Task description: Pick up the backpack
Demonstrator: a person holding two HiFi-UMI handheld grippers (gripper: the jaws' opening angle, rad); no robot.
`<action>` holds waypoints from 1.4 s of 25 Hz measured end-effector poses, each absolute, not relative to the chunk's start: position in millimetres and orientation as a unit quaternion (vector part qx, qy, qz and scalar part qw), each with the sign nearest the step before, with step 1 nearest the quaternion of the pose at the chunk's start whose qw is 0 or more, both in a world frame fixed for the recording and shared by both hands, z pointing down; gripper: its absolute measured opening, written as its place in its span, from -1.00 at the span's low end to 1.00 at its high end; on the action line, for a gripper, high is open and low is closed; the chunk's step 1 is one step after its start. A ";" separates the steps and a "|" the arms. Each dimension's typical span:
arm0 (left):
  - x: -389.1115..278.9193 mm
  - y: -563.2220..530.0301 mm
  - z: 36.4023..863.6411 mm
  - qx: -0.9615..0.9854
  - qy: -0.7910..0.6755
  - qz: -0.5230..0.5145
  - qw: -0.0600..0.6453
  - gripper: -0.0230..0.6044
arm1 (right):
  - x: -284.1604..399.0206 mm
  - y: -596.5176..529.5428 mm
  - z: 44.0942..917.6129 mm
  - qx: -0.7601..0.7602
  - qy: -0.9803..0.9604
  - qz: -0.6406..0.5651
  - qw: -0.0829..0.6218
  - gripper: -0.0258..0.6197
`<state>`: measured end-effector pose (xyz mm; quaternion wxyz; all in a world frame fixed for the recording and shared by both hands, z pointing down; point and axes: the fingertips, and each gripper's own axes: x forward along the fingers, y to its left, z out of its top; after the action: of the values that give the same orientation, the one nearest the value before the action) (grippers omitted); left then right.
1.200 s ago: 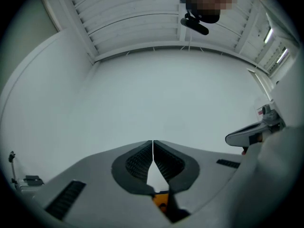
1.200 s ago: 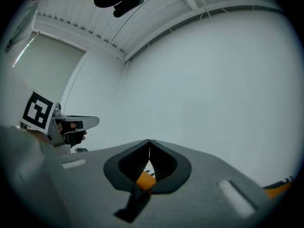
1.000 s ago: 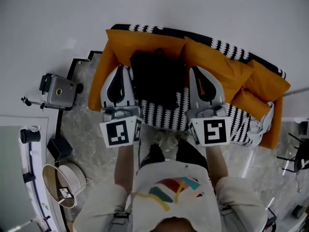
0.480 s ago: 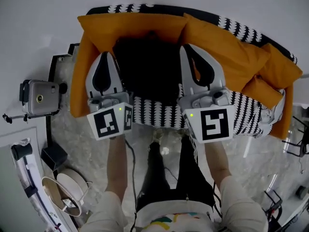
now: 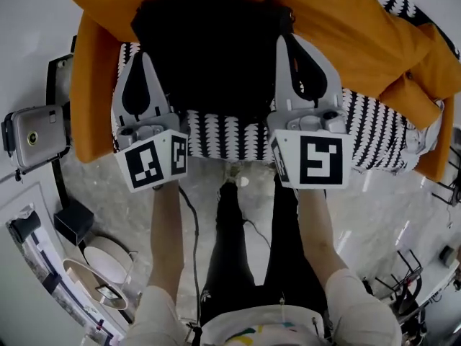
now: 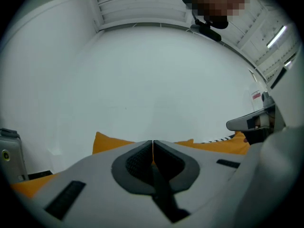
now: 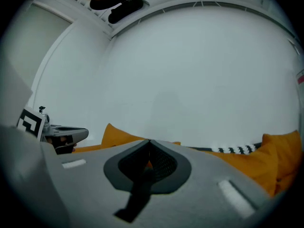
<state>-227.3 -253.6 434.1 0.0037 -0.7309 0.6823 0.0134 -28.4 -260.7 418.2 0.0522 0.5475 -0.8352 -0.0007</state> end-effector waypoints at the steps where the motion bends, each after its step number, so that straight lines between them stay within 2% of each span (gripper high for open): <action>1: -227.8 -254.8 445.5 -0.731 0.682 0.008 -0.002 -0.87 | -26.5 -259.8 431.7 0.551 -0.832 0.006 0.057 -0.91; 10: -229.9 -238.8 513.4 -0.732 0.678 -0.036 -0.046 -0.87 | -19.5 -229.6 532.9 0.577 -0.801 0.093 0.130 -0.91; 15: -239.0 -246.8 520.1 -0.731 0.680 -0.031 -0.053 -0.87 | -7.2 -232.1 545.3 0.601 -0.779 0.128 0.124 -0.90; 16: -240.5 -250.3 520.4 -0.733 0.677 -0.024 -0.059 -0.78 | -4.0 -235.8 547.1 0.605 -0.774 0.144 0.120 -0.61; 17: -242.2 -254.6 522.8 -0.737 0.672 -0.019 -0.070 -0.34 | -0.8 -240.0 550.5 0.608 -0.768 0.166 0.116 -0.30; 18: -245.6 -259.4 527.3 -0.739 0.668 -0.017 -0.082 -0.15 | 2.2 -244.5 554.9 0.611 -0.760 0.189 0.112 -0.16; 19: -251.1 -264.5 533.9 -0.738 0.668 -0.017 -0.093 -0.13 | 4.9 -248.7 559.8 0.614 -0.753 0.212 0.107 -0.01; 21: -264.8 -274.6 551.6 -0.734 0.669 -0.028 -0.109 -0.04 | 8.2 -254.5 570.2 0.614 -0.742 0.252 0.097 0.17; 26: -276.2 -285.6 602.3 -0.749 0.637 -0.089 -0.158 0.19 | 8.9 -252.1 597.7 0.594 -0.731 0.326 0.087 0.22; 29: -273.0 -285.6 629.9 -0.756 0.614 -0.108 -0.198 0.22 | 7.2 -250.4 611.4 0.588 -0.728 0.337 0.100 0.21; 35: -266.0 -297.2 657.3 -0.764 0.594 -0.099 -0.231 0.22 | -7.0 -248.3 634.8 0.562 -0.738 0.349 0.134 0.21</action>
<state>-266.0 -297.2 657.3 -0.2311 -0.7644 0.5936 -0.0993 -7.0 -248.3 634.8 0.1339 0.5620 -0.7377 0.3493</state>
